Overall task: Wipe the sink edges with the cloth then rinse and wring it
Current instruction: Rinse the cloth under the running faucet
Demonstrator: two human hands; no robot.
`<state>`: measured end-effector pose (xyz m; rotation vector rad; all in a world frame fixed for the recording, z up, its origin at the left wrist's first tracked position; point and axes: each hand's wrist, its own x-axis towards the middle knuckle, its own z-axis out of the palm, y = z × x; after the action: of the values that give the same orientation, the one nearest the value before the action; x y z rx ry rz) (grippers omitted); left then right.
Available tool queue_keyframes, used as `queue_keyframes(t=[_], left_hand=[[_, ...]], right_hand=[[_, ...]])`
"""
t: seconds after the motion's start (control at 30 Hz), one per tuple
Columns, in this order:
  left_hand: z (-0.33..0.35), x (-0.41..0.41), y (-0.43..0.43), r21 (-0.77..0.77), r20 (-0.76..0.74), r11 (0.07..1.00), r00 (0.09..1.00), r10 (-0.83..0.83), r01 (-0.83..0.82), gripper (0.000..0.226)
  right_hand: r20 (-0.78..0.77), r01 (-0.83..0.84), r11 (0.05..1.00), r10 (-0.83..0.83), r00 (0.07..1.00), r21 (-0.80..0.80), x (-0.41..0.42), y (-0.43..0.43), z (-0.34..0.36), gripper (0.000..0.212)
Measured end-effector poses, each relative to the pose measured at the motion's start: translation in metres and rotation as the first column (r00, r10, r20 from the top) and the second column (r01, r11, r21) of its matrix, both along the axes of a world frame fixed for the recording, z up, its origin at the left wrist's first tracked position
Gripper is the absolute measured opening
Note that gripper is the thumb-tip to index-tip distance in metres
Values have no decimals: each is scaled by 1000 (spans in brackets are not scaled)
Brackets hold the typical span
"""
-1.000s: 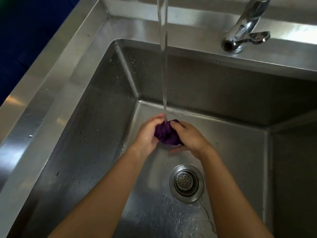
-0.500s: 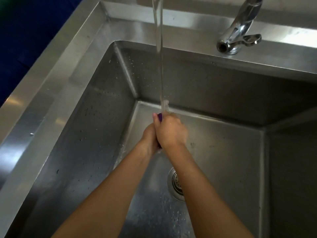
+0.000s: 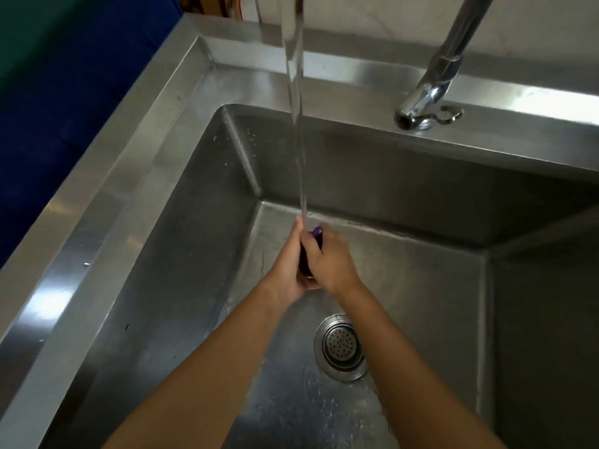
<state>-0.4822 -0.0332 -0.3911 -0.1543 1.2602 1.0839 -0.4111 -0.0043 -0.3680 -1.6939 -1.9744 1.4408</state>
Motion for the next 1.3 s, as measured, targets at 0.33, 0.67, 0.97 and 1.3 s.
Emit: queue_keyframes(t=[0.33,0.67,0.97,1.3], left_hand=[[13,4,2,42,98,999,995,-10,6,17],[36,11,5,110,171,985,979,113,-133,49],[57,2,7,82,160,985,978,135,-150,22],[66,2,15,142,248,982,965,83,-122,32]], right_hand=[[-456,285,856,-479,750,-431,44,-15,39,42],[-327,367,929,-332,885,47,70,16,105,30],[-268,447,889,-409,872,99,51,51,157,52],[-333,536,838,-479,812,101,46,71,168,38]])
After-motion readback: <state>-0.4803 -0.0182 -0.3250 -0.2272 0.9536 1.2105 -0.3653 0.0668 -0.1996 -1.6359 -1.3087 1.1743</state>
